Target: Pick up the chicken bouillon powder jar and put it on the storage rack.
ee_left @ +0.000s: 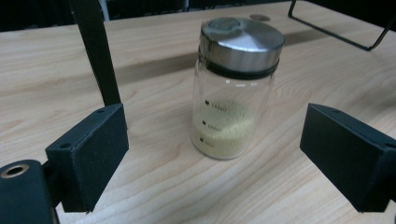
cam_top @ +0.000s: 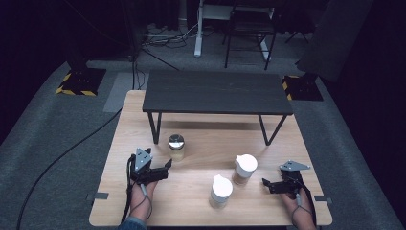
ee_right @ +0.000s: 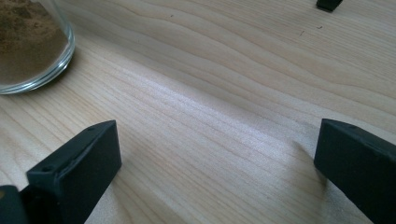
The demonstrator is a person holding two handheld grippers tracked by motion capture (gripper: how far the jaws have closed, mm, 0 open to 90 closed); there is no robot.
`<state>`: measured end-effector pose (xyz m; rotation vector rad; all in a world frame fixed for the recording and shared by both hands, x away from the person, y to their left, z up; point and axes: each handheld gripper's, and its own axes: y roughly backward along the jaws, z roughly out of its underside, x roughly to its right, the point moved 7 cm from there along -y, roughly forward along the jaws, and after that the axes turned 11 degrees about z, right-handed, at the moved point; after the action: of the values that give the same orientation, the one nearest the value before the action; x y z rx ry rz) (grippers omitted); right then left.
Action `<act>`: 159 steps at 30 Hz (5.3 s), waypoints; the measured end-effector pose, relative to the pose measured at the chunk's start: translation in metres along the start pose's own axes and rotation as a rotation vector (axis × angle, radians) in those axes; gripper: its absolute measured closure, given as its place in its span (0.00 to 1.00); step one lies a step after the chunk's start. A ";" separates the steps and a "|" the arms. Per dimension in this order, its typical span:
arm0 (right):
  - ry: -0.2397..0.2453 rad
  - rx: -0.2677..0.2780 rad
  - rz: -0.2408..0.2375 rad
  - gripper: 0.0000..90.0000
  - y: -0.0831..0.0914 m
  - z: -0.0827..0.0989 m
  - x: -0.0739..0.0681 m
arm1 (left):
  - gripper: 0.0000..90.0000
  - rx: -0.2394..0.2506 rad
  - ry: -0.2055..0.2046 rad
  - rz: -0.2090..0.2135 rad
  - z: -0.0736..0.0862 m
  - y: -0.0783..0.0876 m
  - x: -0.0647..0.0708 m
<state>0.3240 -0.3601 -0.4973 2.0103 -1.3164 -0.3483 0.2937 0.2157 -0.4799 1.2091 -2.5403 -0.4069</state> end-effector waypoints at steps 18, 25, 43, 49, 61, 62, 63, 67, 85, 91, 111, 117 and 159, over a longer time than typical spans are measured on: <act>0.000 0.000 0.001 0.00 0.000 0.000 0.000 | 0.10 0.059 -0.023 0.017 -0.004 -0.013 0.000; -0.002 -0.001 0.002 0.00 0.000 0.000 0.000 | 0.10 0.072 -0.037 0.029 -0.007 -0.025 0.000; -0.004 -0.001 0.002 0.00 0.000 0.000 0.000 | 0.11 0.044 -0.093 0.042 -0.011 -0.062 0.000; -0.003 -0.001 0.002 0.00 0.000 0.000 0.000 | 0.12 0.017 -0.078 0.043 -0.008 -0.072 -0.005; -0.003 -0.001 0.002 0.00 0.000 0.000 0.000 | 0.28 -0.050 -0.095 0.065 -0.003 -0.086 -0.010; -0.003 -0.001 0.002 0.00 0.000 0.000 0.000 | 0.29 -0.048 -0.098 0.065 -0.003 -0.086 -0.010; -0.003 -0.001 0.002 0.00 0.000 0.000 0.000 | 0.31 -0.048 -0.098 0.065 -0.003 -0.086 -0.010; -0.003 -0.001 0.002 0.00 0.000 0.000 0.000 | 0.35 -0.045 -0.089 0.066 -0.003 -0.085 -0.012; -0.003 -0.001 0.001 0.00 0.000 0.000 0.000 | 0.35 -0.055 -0.113 0.076 -0.011 -0.079 -0.003; -0.002 -0.001 0.001 0.00 0.000 0.000 0.000 | 0.35 -0.065 -0.135 0.088 -0.025 -0.070 0.003; -0.002 -0.001 0.001 0.00 0.000 0.000 0.000 | 0.35 -0.054 -0.129 0.163 -0.088 -0.042 0.016; -0.002 -0.001 0.001 0.00 0.000 0.000 0.000 | 0.35 -0.047 -0.131 0.165 -0.102 -0.036 0.017; -0.003 -0.001 0.001 0.00 0.000 0.000 0.000 | 0.35 -0.006 -0.142 0.175 -0.219 -0.014 -0.003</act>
<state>0.3245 -0.3599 -0.4973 2.0085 -1.3189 -0.3509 0.3890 0.1823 -0.2853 0.9773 -2.7363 -0.4735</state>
